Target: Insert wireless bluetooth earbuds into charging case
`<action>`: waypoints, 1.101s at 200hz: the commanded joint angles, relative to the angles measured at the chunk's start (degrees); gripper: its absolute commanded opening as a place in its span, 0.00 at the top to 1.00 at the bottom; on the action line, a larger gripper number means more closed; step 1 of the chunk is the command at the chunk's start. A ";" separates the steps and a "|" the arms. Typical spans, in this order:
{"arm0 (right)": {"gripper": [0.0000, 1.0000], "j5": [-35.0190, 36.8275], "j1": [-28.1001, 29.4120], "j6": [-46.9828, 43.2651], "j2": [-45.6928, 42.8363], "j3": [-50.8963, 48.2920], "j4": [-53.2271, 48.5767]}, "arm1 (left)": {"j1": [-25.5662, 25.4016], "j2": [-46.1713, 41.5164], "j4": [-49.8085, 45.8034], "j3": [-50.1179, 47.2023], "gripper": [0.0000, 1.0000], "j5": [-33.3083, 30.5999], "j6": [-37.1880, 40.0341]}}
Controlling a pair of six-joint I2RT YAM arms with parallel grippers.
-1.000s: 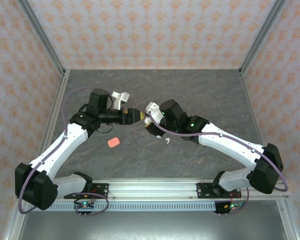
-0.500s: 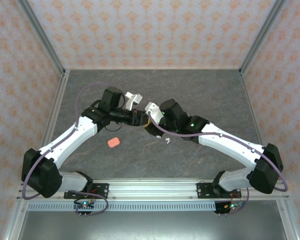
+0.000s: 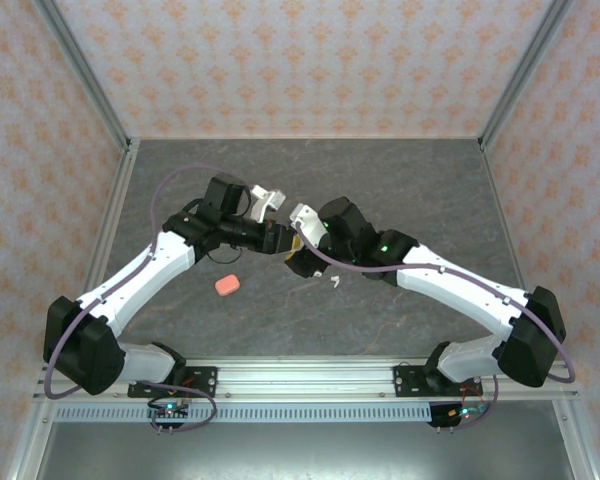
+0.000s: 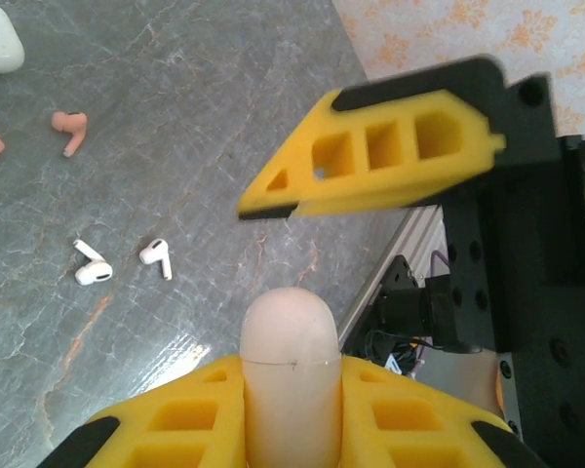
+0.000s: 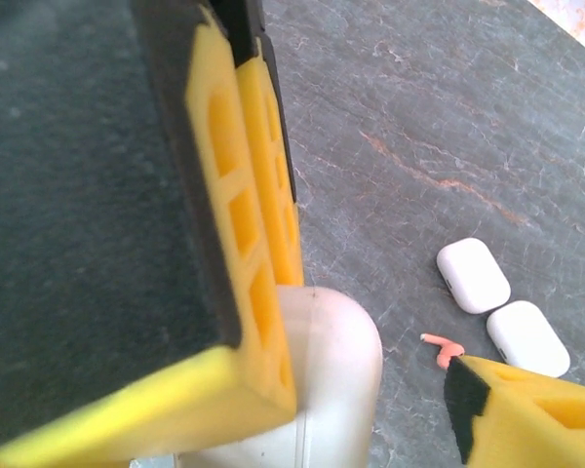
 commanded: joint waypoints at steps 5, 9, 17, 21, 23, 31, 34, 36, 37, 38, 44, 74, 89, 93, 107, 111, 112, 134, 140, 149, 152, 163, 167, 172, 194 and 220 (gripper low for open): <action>0.03 -1.52 -0.77 1.24 -2.31 1.53 -3.76 | -0.58 -2.47 0.64 1.88 0.81 -3.77 0.63; 0.01 -1.89 -0.99 1.49 -2.85 1.27 -3.90 | -0.57 -2.70 1.16 1.78 0.81 -4.26 0.55; 0.01 -2.79 -1.36 1.99 -4.18 0.57 -4.09 | -0.58 -3.25 2.15 1.56 0.82 -5.22 0.61; 0.01 -3.40 -1.68 2.28 -4.90 0.10 -4.10 | -0.56 -3.55 2.67 1.41 0.82 -5.82 0.56; 0.01 -3.67 -1.84 2.38 -5.27 -0.05 -4.17 | -0.58 -3.74 2.99 1.35 0.83 -6.18 0.56; 0.01 -5.05 -2.77 3.15 -6.89 -0.82 -4.10 | -0.54 -4.49 4.45 0.72 0.85 -7.59 0.49; 0.01 -6.01 -3.25 3.52 -7.47 -1.12 -3.96 | -0.58 -4.88 5.05 0.39 0.85 -8.14 0.39; 0.01 -6.57 -3.53 3.82 -7.87 -1.35 -3.85 | -0.58 -5.16 5.61 0.15 0.86 -8.56 0.36; 0.01 -6.82 -3.69 4.05 -8.06 -1.49 -3.80 | -0.58 -5.42 5.82 0.04 0.86 -8.66 0.35; 0.01 -7.08 -3.86 4.22 -8.24 -1.60 -3.69 | -0.59 -5.54 6.06 -0.02 0.86 -8.84 0.31; 0.01 -8.63 -5.04 5.56 -9.24 -2.34 -2.98 | -0.59 -6.62 8.02 -0.94 0.87 -10.15 0.07; 0.01 -18.22 -12.22 13.36 -14.56 -6.43 3.60 | -0.58 -14.10 21.18 -8.02 0.91 -15.41 -1.87; 0.01 -22.51 -15.75 18.59 -15.68 -8.69 9.20 | -0.66 -17.36 28.01 -11.37 0.92 -17.26 -2.86; 0.01 -23.70 -16.67 20.10 -15.86 -9.28 11.14 | -0.67 -18.11 29.51 -12.28 0.92 -17.86 -3.04; 0.01 -27.52 -19.18 25.12 -16.40 -11.40 18.44 | -0.67 -20.15 33.46 -14.73 0.94 -19.55 -3.17; 0.01 -28.26 -19.54 26.47 -16.41 -11.86 20.51 | -0.67 -20.64 34.70 -15.38 0.94 -19.84 -3.17; 0.01 -28.43 -19.65 26.76 -16.41 -11.97 20.95 | -0.67 -20.76 35.48 -15.51 0.94 -19.93 -3.17; 0.01 -30.54 -19.76 28.24 -15.27 -11.72 25.96 | -1.01 -22.81 41.10 -18.35 0.95 -20.80 -3.27; 0.01 -31.32 -19.76 28.20 -14.67 -11.25 26.60 | -1.28 -23.15 42.06 -18.65 0.96 -20.80 -3.13; 0.01 -32.15 -19.76 28.31 -13.64 -10.57 27.45 | -1.71 -23.55 42.93 -18.84 0.96 -20.98 -2.52; 0.01 -32.39 -19.63 28.39 -13.30 -10.33 27.83 | -1.92 -23.59 42.98 -18.83 0.96 -20.98 -2.31; 0.01 -33.27 -19.54 28.38 -12.04 -9.47 28.78 | -2.56 -23.86 43.21 -18.74 0.96 -20.97 -1.56; 0.01 -33.54 -19.45 28.40 -11.58 -9.10 29.02 | -2.77 -23.94 43.22 -18.74 0.96 -20.98 -1.30; 0.01 -33.81 -19.27 28.31 -10.91 -8.60 29.24 | -3.01 -23.95 43.21 -18.69 0.96 -21.05 -0.99; 0.01 -34.08 -18.38 27.48 -9.02 -6.12 29.29 | -3.58 -23.78 43.32 -18.67 0.97 -21.02 -0.71; 0.01 -34.06 -17.74 27.23 -5.18 -3.78 29.49 | -3.92 -23.54 43.06 -18.38 0.98 -20.79 -0.15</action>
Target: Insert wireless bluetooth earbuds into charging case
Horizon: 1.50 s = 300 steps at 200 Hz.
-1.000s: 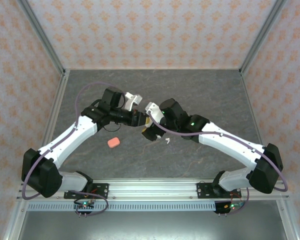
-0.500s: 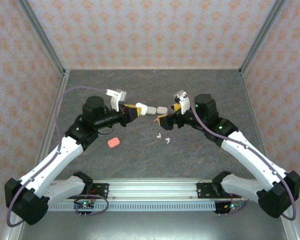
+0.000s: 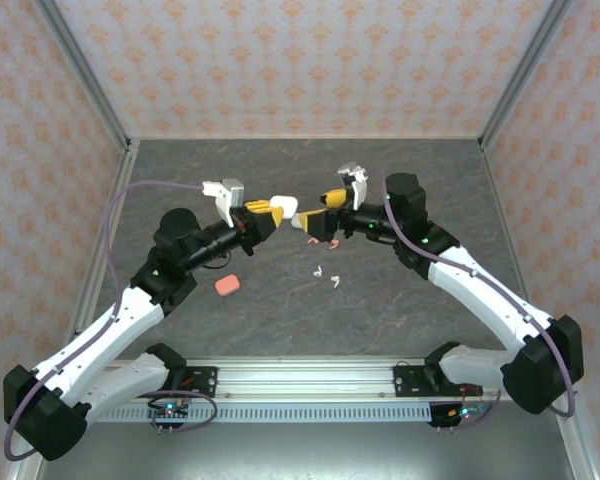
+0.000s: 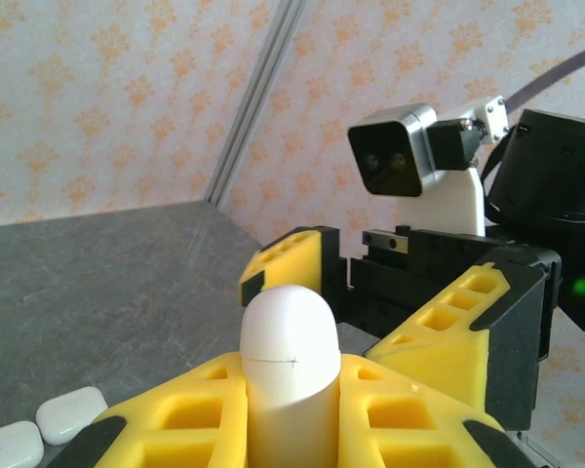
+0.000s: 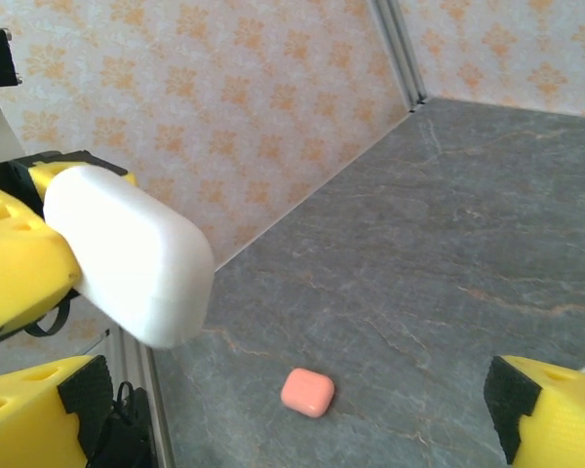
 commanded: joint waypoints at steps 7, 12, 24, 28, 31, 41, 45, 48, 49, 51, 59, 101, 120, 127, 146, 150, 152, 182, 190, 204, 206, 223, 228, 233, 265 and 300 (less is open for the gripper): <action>0.02 -2.07 0.73 0.10 2.40 3.87 4.05 | -0.60 -0.67 3.03 0.24 0.98 -0.41 1.88; 0.02 -2.04 0.75 0.11 2.87 4.20 4.05 | -0.67 -0.67 2.69 0.35 0.98 -0.25 1.98; 0.04 -2.08 0.84 0.24 3.72 4.91 3.98 | -0.76 -0.67 2.12 0.61 0.98 -0.06 2.42; 0.04 -1.96 0.88 0.28 4.02 5.16 4.03 | -0.74 -0.69 2.01 0.66 0.98 0.02 2.53; 0.04 -1.89 0.84 0.28 4.17 5.15 4.03 | -0.76 -0.72 1.94 0.66 0.98 0.13 2.52; 0.05 -1.73 0.84 0.35 4.81 5.73 4.05 | -0.80 -0.76 1.96 0.72 0.98 0.34 2.69; 0.06 -1.65 0.86 0.44 5.14 5.91 4.12 | -0.82 -0.76 1.92 0.60 0.98 0.46 2.72; 0.06 -1.56 0.88 0.52 5.33 6.05 4.07 | -0.82 -0.79 1.89 0.57 0.98 0.59 2.70; 0.06 -1.54 0.86 0.54 5.39 6.13 4.02 | -0.82 -0.78 1.86 0.64 0.98 0.62 2.74; 0.07 -1.52 0.84 0.55 5.50 6.23 4.02 | -0.78 -0.76 1.79 0.68 0.98 0.64 2.77; 0.08 -1.32 0.92 0.55 5.97 6.53 3.86 | -0.82 -0.85 1.52 0.69 0.98 0.73 2.87; 0.10 -0.59 0.80 -0.19 7.58 8.38 2.71 | -0.83 -1.20 -0.52 0.81 0.98 1.13 4.15; 0.11 -0.62 0.75 -0.82 8.21 9.37 1.61 | -0.95 -1.25 -1.83 1.14 0.99 1.26 4.91; 0.11 -0.55 0.75 -0.99 8.34 9.66 1.36 | -0.93 -1.20 -2.10 1.25 0.98 1.35 5.00; 0.12 -0.46 0.68 -1.29 8.99 10.39 0.81 | -0.91 -1.28 -2.61 1.29 0.99 1.52 5.33; 0.12 -0.54 0.66 -1.38 9.09 10.57 0.67 | -0.91 -1.29 -2.64 1.28 0.99 1.60 5.40; 0.12 -0.54 0.66 -1.38 9.20 10.61 0.62 | -0.91 -1.29 -2.72 1.33 0.99 1.61 5.41; 0.12 -0.50 0.42 -1.60 9.65 11.28 0.17 | -0.91 -1.29 -3.35 1.31 0.99 1.74 5.72; 0.12 -0.55 0.35 -1.70 9.76 11.38 0.05 | -0.88 -1.29 -3.45 1.26 0.99 1.70 5.75; 0.12 -0.54 0.16 -1.89 9.98 11.64 -0.32 | -0.91 -1.29 -3.70 1.34 0.99 1.63 5.97; 0.12 -0.54 0.19 -1.86 9.95 11.65 -0.38 | -0.93 -1.29 -3.71 1.34 0.99 1.62 5.95; 0.12 -0.57 -0.02 -1.88 10.02 11.82 -0.43 | -0.92 -1.20 -3.94 1.30 0.99 1.52 6.03; 0.12 -0.55 0.01 -1.90 10.02 11.86 -0.56 | -0.91 -1.13 -3.89 1.32 0.99 1.52 6.03; 0.12 -0.59 -0.03 -1.91 10.02 11.91 -0.61 | -0.95 -1.11 -3.89 1.30 0.99 1.45 6.03; 0.12 -0.41 -0.45 -2.00 10.09 12.25 -0.96 | -0.91 -0.85 -4.19 1.26 0.99 1.44 6.07; 0.12 -0.87 -0.63 -2.07 10.18 12.44 -1.19 | -0.91 -0.76 -4.32 1.35 0.99 1.35 6.10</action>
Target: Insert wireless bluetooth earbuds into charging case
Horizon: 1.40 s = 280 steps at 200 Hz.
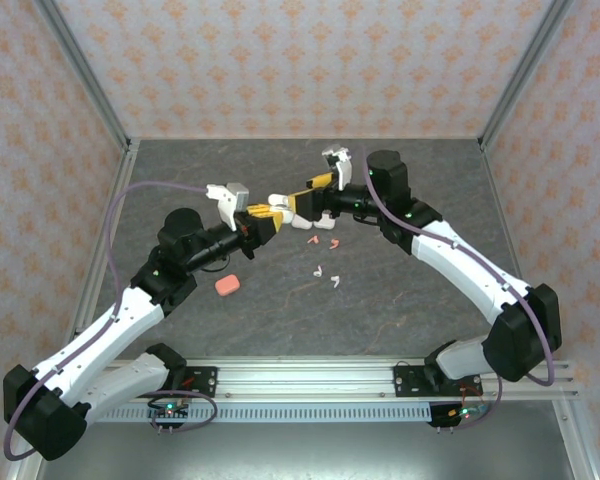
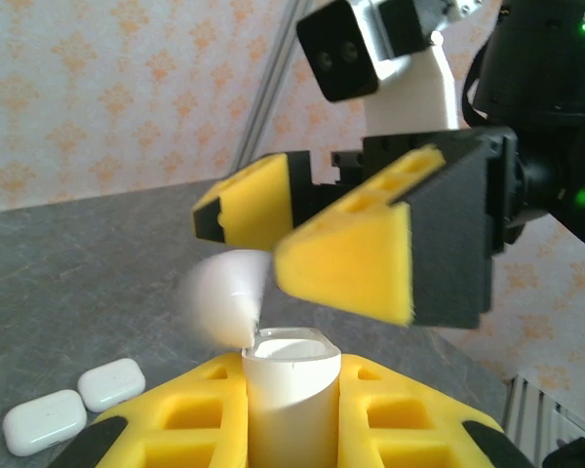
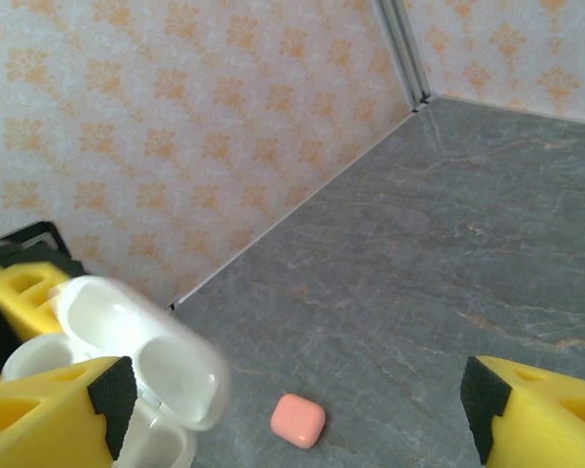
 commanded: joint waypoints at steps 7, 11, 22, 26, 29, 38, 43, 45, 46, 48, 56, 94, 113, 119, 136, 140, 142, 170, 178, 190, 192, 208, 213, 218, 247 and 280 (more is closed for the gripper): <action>0.12 0.13 -0.25 -0.64 0.13 2.06 1.54 | -0.48 -0.76 0.24 1.32 0.99 2.24 1.57; 0.12 0.15 -0.25 -0.63 0.12 2.10 1.52 | -0.47 -0.77 0.24 1.36 0.99 2.24 1.55; 0.12 0.11 -0.36 -0.78 -0.06 1.99 1.24 | -0.48 -0.76 0.02 1.33 0.99 2.16 1.53; 0.12 0.09 -0.40 -0.78 -0.09 2.01 1.24 | -0.49 -0.76 -0.01 1.32 0.99 2.16 1.61; 0.12 0.07 -0.48 -0.80 -0.17 2.01 1.17 | -0.48 -0.76 0.01 1.35 0.99 2.13 1.64; 0.11 -0.19 -0.65 -0.67 -0.51 1.87 1.01 | -0.48 -0.76 -0.09 1.35 0.99 2.08 1.73; 0.11 -0.28 -0.75 -0.60 -0.66 1.82 0.95 | -0.44 -0.76 -0.09 1.38 0.99 2.03 1.71; 0.11 -0.28 -0.81 -0.60 -0.86 1.83 0.91 | -0.47 -0.76 -0.17 1.38 0.99 1.99 1.73; 0.11 -0.29 -0.78 -0.52 -0.94 1.84 0.90 | -0.47 -0.76 -0.15 1.35 0.99 1.94 1.76; 0.11 -0.29 -0.78 -0.47 -1.09 1.79 0.94 | -0.47 -0.78 -0.16 1.28 0.99 1.91 1.78; 0.11 -0.29 -1.05 -0.53 -1.74 1.67 0.59 | -0.48 -0.85 -0.17 1.23 0.99 1.60 1.86; 0.12 5.65 -1.65 -2.19 -5.04 4.53 -13.59 | -0.56 -0.98 0.57 0.96 1.00 1.50 4.39; 0.13 9.35 -2.61 -2.21 -5.85 5.50 -22.05 | -0.98 -0.77 1.63 0.64 1.00 1.37 7.36; 0.12 10.20 -3.03 -1.92 -5.90 5.53 -24.78 | -1.20 -0.68 1.79 0.65 1.00 1.39 8.40; 0.13 12.44 -4.05 -0.56 -5.34 5.16 -31.39 | -2.08 -0.15 0.66 1.26 1.00 0.90 12.05; 0.13 12.73 -4.21 -0.05 -5.19 4.75 -32.46 | -2.41 -0.12 0.25 1.44 1.00 0.67 13.00; 0.13 12.83 -4.34 0.25 -5.03 4.46 -32.91 | -2.45 -0.12 -0.06 1.50 1.00 0.55 13.49; 0.16 15.75 -4.61 5.39 -3.16 -0.18 -36.00 | -4.22 -2.10 0.70 -0.09 1.00 -1.00 20.50; 0.19 16.75 -4.55 6.53 -2.18 -1.27 -36.57 | -4.50 -3.03 1.60 -1.04 1.00 -1.43 21.91; 0.22 17.22 -4.60 7.85 -0.11 -2.51 -37.21 | -4.60 -4.44 2.21 -2.09 1.00 -1.78 23.56; 0.23 17.27 -4.57 8.11 0.28 -2.59 -37.24 | -4.60 -4.56 2.21 -2.21 1.00 -1.86 23.76; 0.29 17.29 -4.20 9.41 3.77 -3.26 -37.79 | -4.60 -5.99 1.76 -2.96 1.00 -1.92 25.31; 0.30 17.42 -3.96 9.52 4.89 -3.20 -38.27 | -4.60 -6.35 1.71 -3.17 1.00 -1.73 25.65; 0.31 17.80 -3.64 9.52 6.05 -3.14 -38.72 | -4.66 -6.59 1.43 -3.32 1.00 -1.41 25.94; 0.36 23.08 -1.10 9.90 10.02 -3.99 -38.44 | -4.62 -7.68 1.00 -4.07 1.00 -0.22 26.61; 0.42 26.01 0.88 9.33 14.92 -2.69 -39.05 | -4.69 -8.14 1.63 -4.40 1.00 0.13 26.40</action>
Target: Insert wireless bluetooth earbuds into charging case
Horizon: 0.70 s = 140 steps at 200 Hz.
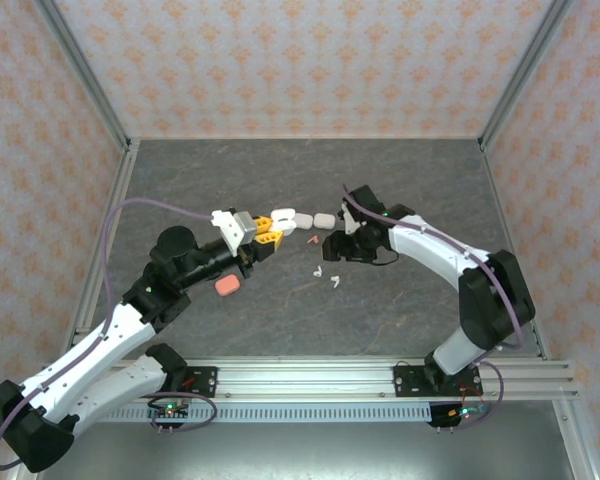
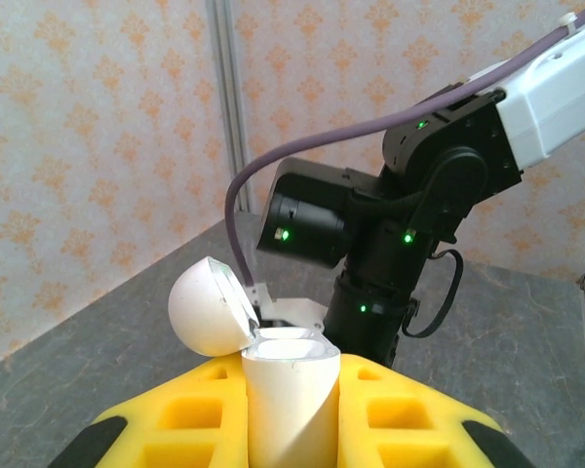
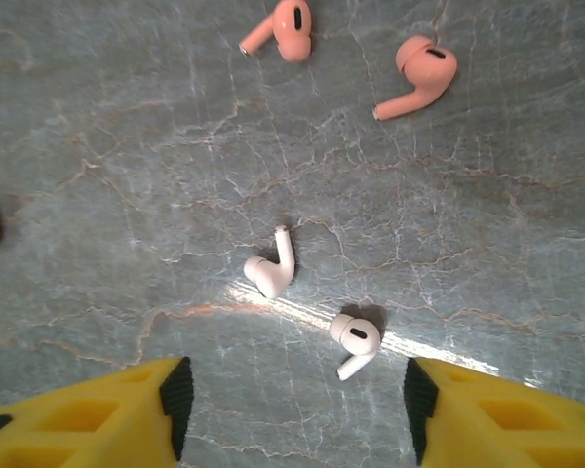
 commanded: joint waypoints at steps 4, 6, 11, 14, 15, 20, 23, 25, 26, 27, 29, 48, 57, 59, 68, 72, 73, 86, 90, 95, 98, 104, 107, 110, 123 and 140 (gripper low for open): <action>0.43 4.96 1.29 0.16 3.48 1.04 -2.45 | -0.34 -1.24 1.97 -0.48 1.00 0.85 1.52; 0.43 5.04 1.33 0.02 3.86 1.23 -2.64 | -0.34 -1.25 1.92 -0.48 1.00 0.79 1.51; 0.44 5.36 1.59 -0.11 4.50 1.52 -3.09 | -0.34 -1.29 1.91 -0.40 1.00 0.80 1.43; 0.44 5.52 1.65 -0.20 4.87 1.62 -3.38 | -0.34 -1.34 1.83 -0.40 1.00 0.85 1.47; 0.45 5.66 1.71 -0.21 4.93 1.63 -3.40 | -0.30 -1.34 1.83 -0.39 1.00 0.81 1.49; 0.45 5.86 1.84 -0.31 5.27 1.72 -3.78 | -0.36 -1.43 1.62 -0.38 1.00 0.87 1.42; 0.45 5.89 1.86 -0.32 5.54 1.73 -3.84 | -0.35 -1.43 1.53 -0.33 1.00 0.89 1.44; 0.46 5.98 1.93 -0.31 5.62 1.73 -3.86 | -0.34 -1.43 1.44 -0.29 1.00 0.87 1.45; 0.46 6.02 1.94 -0.31 5.70 1.73 -3.91 | -0.39 -1.43 1.41 -0.30 1.00 0.86 1.48; 0.46 6.04 1.95 -0.31 5.78 1.69 -3.98 | -0.37 -1.43 1.40 -0.26 1.00 0.86 1.49; 0.46 6.06 1.95 -0.36 5.84 1.61 -4.01 | -0.35 -1.43 1.39 -0.23 1.00 0.94 1.37; 0.49 5.98 2.30 -0.40 6.65 1.32 -4.08 | -0.34 -1.43 1.30 -0.31 1.00 0.81 1.24; 0.50 5.83 2.54 -0.42 7.11 1.20 -4.07 | -0.35 -1.43 1.31 -0.39 1.00 0.86 1.19; 0.50 5.81 2.61 -0.43 7.22 1.20 -4.12 | -0.34 -1.43 1.32 -0.39 1.00 0.86 1.18; 0.51 5.72 2.86 -0.40 7.82 1.11 -4.03 | -0.34 -1.43 1.30 -0.39 1.00 0.86 1.08; 0.52 5.70 2.99 -0.44 8.08 1.05 -4.02 | -0.39 -1.43 1.30 -0.39 1.00 0.86 1.07; 0.52 5.71 3.00 -0.47 8.15 1.04 -3.99 | -0.37 -1.39 1.30 -0.39 1.00 0.86 1.07; 0.53 5.63 3.32 -0.31 8.88 1.03 -3.69 | -0.34 -1.44 1.14 -0.40 1.00 0.88 0.89; 0.54 5.63 3.30 -0.25 9.11 1.03 -3.56 | -0.34 -1.43 1.14 -0.35 1.00 0.88 0.87; 0.54 5.69 3.30 -0.16 9.36 1.08 -3.41 | -0.34 -1.43 1.12 -0.31 1.00 0.86 0.81; 0.55 5.61 3.35 -0.20 9.44 1.11 -3.30 | -0.34 -1.39 1.11 -0.37 1.00 0.88 0.83; 0.55 5.54 3.36 -0.12 9.83 1.32 -3.30 | -0.34 -1.42 1.03 -0.38 1.00 0.86 0.72; 0.56 5.58 3.45 -0.13 9.93 1.42 -3.29 | -0.34 -1.43 1.03 -0.32 1.00 0.86 0.74; 0.56 5.54 3.45 -0.25 10.09 1.53 -3.30 | -0.39 -1.43 0.96 -0.36 1.00 0.89 0.74; 0.56 5.58 3.65 -0.31 10.78 1.90 -3.60 | -0.35 -1.43 0.68 -0.22 1.00 0.77 0.72; 0.57 5.85 3.88 -0.44 11.28 2.05 -3.69 | -0.35 -1.43 0.33 -0.13 1.00 0.60 0.72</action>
